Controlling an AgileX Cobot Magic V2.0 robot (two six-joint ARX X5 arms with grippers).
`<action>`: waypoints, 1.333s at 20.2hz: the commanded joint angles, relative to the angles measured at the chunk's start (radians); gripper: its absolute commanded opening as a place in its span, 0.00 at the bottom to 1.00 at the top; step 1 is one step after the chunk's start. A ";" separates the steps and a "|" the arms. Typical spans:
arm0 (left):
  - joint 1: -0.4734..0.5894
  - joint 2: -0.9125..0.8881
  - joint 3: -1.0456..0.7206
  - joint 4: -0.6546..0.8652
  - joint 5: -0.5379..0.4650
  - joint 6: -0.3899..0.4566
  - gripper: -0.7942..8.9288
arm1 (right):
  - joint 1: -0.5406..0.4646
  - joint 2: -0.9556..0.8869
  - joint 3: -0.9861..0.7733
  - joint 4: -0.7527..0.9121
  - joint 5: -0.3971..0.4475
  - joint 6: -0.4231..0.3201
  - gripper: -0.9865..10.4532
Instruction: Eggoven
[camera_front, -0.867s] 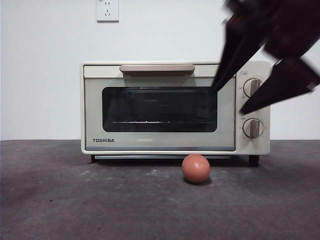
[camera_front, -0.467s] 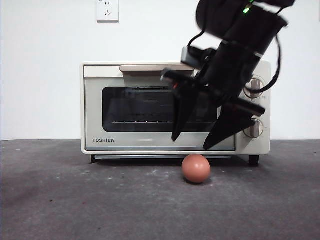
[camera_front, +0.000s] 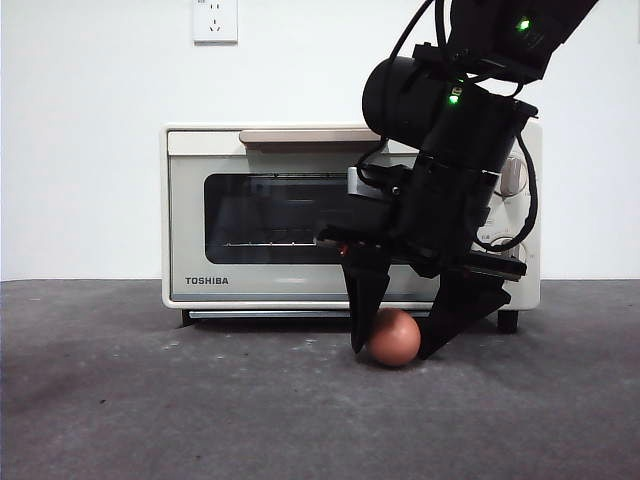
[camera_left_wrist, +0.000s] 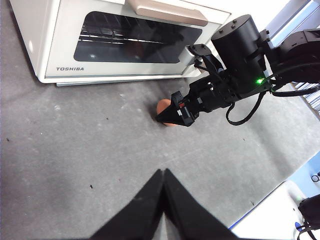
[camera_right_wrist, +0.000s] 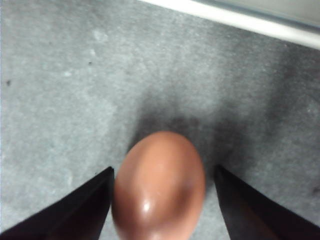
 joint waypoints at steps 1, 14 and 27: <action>-0.002 0.010 0.015 0.014 0.002 0.013 0.09 | 0.013 0.021 0.019 0.005 0.010 -0.008 0.33; -0.002 0.046 0.015 0.061 0.002 0.005 0.09 | 0.013 -0.006 0.020 -0.019 -0.012 -0.046 0.09; -0.270 0.489 0.148 0.528 -0.197 -0.059 0.09 | 0.082 -0.580 0.020 -0.243 0.006 -0.137 0.09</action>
